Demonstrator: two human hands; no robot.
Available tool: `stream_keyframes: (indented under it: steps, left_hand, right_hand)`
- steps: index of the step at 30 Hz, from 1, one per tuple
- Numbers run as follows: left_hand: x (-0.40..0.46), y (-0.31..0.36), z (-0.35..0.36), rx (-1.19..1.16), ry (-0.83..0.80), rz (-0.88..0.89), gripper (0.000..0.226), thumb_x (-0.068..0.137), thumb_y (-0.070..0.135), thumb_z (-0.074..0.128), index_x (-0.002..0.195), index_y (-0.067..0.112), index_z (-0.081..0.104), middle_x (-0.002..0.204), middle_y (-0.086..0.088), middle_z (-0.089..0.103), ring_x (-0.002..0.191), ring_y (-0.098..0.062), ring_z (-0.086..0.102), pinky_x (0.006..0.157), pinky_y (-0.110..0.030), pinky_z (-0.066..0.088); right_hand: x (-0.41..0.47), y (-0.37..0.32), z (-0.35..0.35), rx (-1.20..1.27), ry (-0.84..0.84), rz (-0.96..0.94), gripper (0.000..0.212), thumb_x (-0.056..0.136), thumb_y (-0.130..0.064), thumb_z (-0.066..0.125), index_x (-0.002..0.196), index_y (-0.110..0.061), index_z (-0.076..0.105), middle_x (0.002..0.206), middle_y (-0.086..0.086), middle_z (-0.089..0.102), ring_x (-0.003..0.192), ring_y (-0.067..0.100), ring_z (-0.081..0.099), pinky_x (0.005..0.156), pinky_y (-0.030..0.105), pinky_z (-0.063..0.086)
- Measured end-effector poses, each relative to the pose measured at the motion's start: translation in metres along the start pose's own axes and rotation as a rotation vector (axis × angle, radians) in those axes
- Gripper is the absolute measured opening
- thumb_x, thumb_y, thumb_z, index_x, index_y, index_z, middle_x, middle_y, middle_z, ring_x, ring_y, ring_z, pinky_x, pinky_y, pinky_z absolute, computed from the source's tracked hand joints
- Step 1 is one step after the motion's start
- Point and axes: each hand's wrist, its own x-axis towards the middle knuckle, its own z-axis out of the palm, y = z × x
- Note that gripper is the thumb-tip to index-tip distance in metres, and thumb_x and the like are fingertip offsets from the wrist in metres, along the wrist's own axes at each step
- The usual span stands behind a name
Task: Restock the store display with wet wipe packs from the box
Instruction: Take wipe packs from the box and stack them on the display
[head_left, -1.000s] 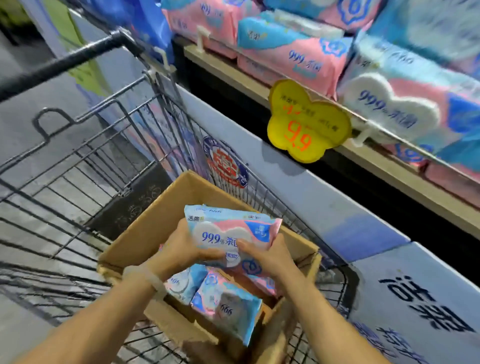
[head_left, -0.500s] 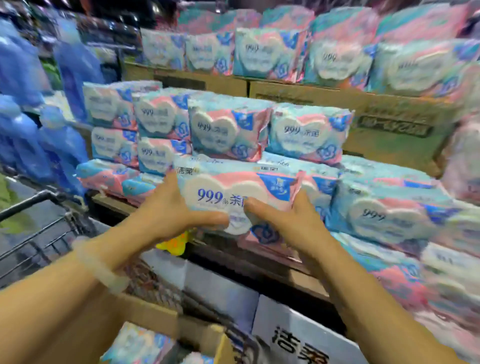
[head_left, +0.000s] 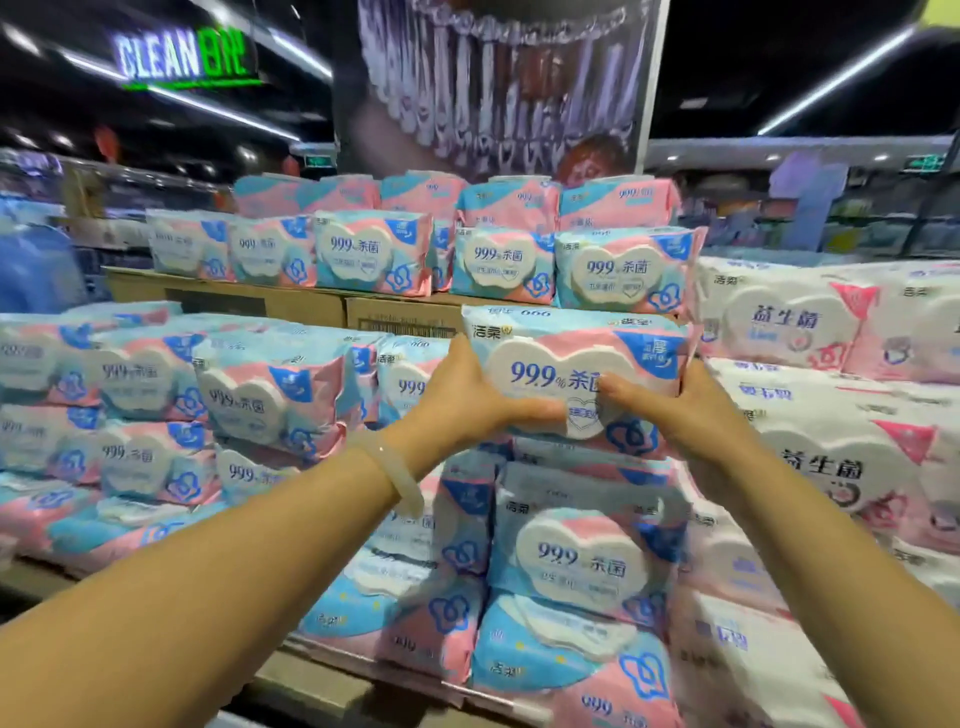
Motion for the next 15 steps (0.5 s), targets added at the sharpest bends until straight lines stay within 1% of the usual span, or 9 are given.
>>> stream_keyframes:
  steps: [2,3,5,7,9,10,12,13,15]
  left_hand:
    - [0.019,-0.003,0.019,-0.013,0.016,-0.004,0.111,0.022,0.064,0.088,0.111,0.007,0.056,0.099,-0.003,0.072,0.092,-0.017,0.070,0.082,-0.044,0.058]
    - [0.026,-0.004,0.028,-0.017,0.022,0.003,0.113,0.023,0.062,0.089,0.114,0.008,0.053,0.101,-0.002,0.071,0.095,-0.019,0.069,0.084,-0.044,0.057]
    - [0.031,-0.003,0.042,0.026,0.048,-0.011,0.113,0.034,0.049,0.092,0.127,0.013,0.039,0.109,0.003,0.065,0.104,-0.019,0.064,0.092,-0.043,0.053]
    - [0.033,-0.010,0.051,0.178,0.069,-0.007,0.124,0.047,0.040,0.091,0.144,0.023,0.015,0.132,-0.002,0.053,0.123,-0.023,0.051,0.103,-0.042,0.043]
    - [0.034,-0.018,0.057,0.480,0.075,0.044,0.131,0.056,0.047,0.085,0.150,0.026,-0.004,0.152,-0.008,0.031,0.140,-0.025,0.029,0.116,-0.043,0.025]
    - [0.037,-0.025,0.059,0.636,0.061,0.067,0.125,0.060,0.051,0.080,0.150,0.028,-0.004,0.157,-0.009,0.018,0.145,-0.025,0.015,0.120,-0.044,0.013]
    - [0.042,-0.031,0.060,0.804,0.015,0.059,0.108,0.066,0.061,0.071,0.149,0.035,0.008,0.160,-0.010,-0.005,0.148,-0.028,-0.009,0.118,-0.046,-0.005]
    - [0.045,-0.034,0.060,0.837,0.003,0.054,0.103,0.066,0.064,0.068,0.148,0.036,0.013,0.160,-0.010,-0.010,0.147,-0.030,-0.014,0.117,-0.048,-0.008]
    - [0.049,-0.037,0.060,0.879,-0.006,0.064,0.100,0.066,0.068,0.066,0.147,0.034,0.018,0.160,-0.009,-0.006,0.146,-0.032,-0.014,0.116,-0.052,-0.010]
  right_hand:
    - [0.015,0.006,-0.017,-0.008,0.047,-0.002,0.049,0.071,-0.015,0.083,0.117,-0.013,0.065,0.108,0.005,0.073,0.098,0.019,0.071,0.091,0.040,0.056]
    - [0.021,0.009,-0.023,-0.016,0.068,-0.003,0.052,0.071,-0.013,0.082,0.119,-0.011,0.063,0.108,0.006,0.073,0.094,0.016,0.072,0.088,0.037,0.058]
    - [0.031,0.017,-0.028,-0.056,0.131,0.022,0.071,0.064,-0.017,0.087,0.126,-0.008,0.054,0.115,0.009,0.069,0.098,0.018,0.070,0.088,0.039,0.058]
    - [0.037,0.027,-0.021,-0.133,0.188,0.070,0.093,0.059,-0.014,0.090,0.135,-0.010,0.037,0.128,0.011,0.059,0.112,0.027,0.063,0.097,0.049,0.051]
    - [0.041,0.037,-0.008,-0.327,0.231,0.096,0.113,0.057,-0.007,0.089,0.146,-0.014,0.020,0.142,0.014,0.045,0.129,0.031,0.048,0.106,0.050,0.041]
    - [0.043,0.038,-0.003,-0.415,0.227,0.095,0.119,0.057,-0.008,0.088,0.150,-0.015,0.015,0.148,0.015,0.037,0.136,0.031,0.038,0.111,0.046,0.035]
    - [0.046,0.034,0.003,-0.530,0.173,0.099,0.116,0.062,-0.009,0.086,0.152,-0.017,0.015,0.157,0.017,0.013,0.146,0.027,0.017,0.115,0.036,0.025]
    - [0.047,0.032,0.004,-0.612,0.123,0.123,0.111,0.066,-0.012,0.085,0.153,-0.019,0.016,0.159,0.016,-0.001,0.149,0.027,0.006,0.117,0.034,0.020]
    - [0.047,0.032,0.006,-0.874,0.047,0.159,0.105,0.072,-0.024,0.082,0.152,-0.025,0.014,0.158,0.012,-0.022,0.148,0.032,-0.016,0.120,0.040,0.010]
